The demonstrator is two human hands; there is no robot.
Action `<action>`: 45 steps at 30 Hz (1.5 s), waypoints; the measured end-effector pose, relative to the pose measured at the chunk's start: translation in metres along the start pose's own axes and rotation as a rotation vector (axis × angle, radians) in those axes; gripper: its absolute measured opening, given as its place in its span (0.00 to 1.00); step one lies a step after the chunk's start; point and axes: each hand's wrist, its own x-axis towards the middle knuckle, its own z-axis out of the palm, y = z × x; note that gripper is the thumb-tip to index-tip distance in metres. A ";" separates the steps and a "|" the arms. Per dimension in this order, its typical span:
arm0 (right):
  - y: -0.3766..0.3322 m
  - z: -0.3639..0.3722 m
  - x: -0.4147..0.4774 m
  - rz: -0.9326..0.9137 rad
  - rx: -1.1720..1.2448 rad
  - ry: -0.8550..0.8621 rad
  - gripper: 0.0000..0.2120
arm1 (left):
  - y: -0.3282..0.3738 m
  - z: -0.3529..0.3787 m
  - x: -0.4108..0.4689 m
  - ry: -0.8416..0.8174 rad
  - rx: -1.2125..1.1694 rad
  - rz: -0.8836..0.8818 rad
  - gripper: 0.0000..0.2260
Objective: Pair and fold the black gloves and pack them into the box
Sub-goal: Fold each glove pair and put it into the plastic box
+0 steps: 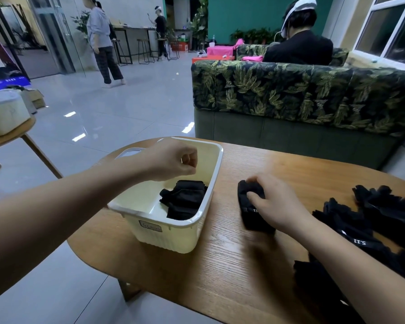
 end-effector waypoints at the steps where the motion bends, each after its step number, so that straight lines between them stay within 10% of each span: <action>1: 0.002 0.001 -0.002 -0.006 -0.022 -0.018 0.11 | 0.002 0.000 -0.002 0.003 0.001 0.007 0.02; 13: -0.015 0.005 -0.010 -0.128 0.104 0.084 0.10 | -0.003 0.043 -0.012 -0.680 0.316 0.061 0.10; 22: -0.057 0.002 0.023 -0.350 0.158 0.186 0.11 | -0.004 0.057 0.000 -0.687 0.389 0.187 0.10; 31: -0.069 0.012 0.092 -0.346 -0.266 -0.263 0.20 | -0.032 0.027 0.038 -0.423 0.249 0.070 0.03; 45: -0.067 0.019 0.101 -0.370 -0.243 -0.281 0.20 | -0.045 0.051 0.080 -0.728 0.184 -0.093 0.13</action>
